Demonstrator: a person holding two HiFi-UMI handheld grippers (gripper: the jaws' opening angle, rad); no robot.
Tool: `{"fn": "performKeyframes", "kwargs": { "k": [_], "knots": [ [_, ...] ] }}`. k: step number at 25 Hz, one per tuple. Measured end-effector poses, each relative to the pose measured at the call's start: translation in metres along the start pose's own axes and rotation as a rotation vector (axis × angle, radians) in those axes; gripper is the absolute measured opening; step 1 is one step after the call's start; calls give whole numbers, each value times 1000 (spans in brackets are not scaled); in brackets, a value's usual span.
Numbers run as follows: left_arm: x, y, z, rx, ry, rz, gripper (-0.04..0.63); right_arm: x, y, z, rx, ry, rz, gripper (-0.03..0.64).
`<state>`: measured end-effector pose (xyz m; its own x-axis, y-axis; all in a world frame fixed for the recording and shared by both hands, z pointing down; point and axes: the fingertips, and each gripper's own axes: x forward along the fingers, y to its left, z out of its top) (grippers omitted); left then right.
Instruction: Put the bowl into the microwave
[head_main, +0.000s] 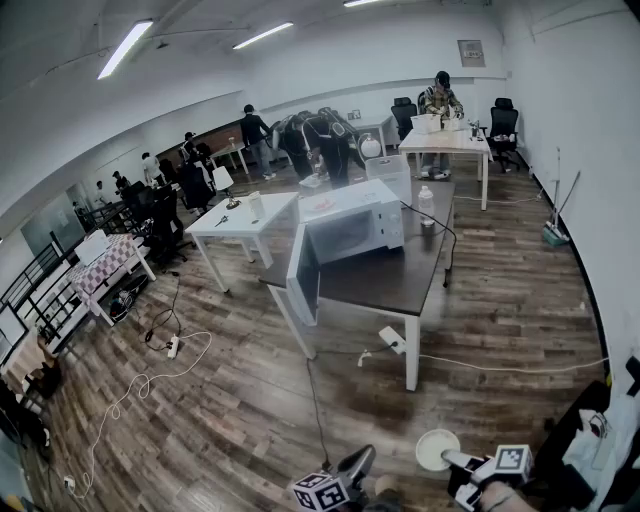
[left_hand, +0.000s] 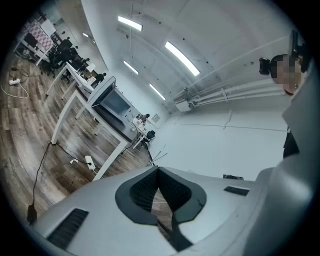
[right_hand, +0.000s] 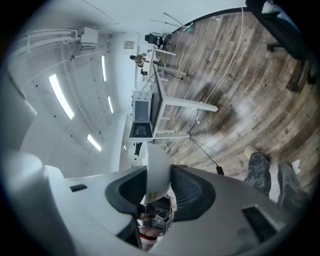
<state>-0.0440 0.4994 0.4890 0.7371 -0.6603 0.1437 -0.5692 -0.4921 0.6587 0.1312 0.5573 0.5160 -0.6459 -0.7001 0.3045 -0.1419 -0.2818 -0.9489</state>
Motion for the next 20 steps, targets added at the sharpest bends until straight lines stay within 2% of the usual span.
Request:
{"fn": "performKeyframes", "kwargs": {
  "k": [3,10,16,20],
  "knots": [
    [-12,-13,-19,14,-15,13,0,-21,-10,-1,-45,13,-15,140],
    [-40,-36,-39,33,-26,34,0,-54,-16,-27,-26,-1,-9,140],
    [-54,-34,-43,27,-31,48,0,-53,-18,-37,-36,0,-6,140],
    [-57,-25,-32,84,-42,59,2,-37,1,-41,-54,8,28,140]
  ]
}}
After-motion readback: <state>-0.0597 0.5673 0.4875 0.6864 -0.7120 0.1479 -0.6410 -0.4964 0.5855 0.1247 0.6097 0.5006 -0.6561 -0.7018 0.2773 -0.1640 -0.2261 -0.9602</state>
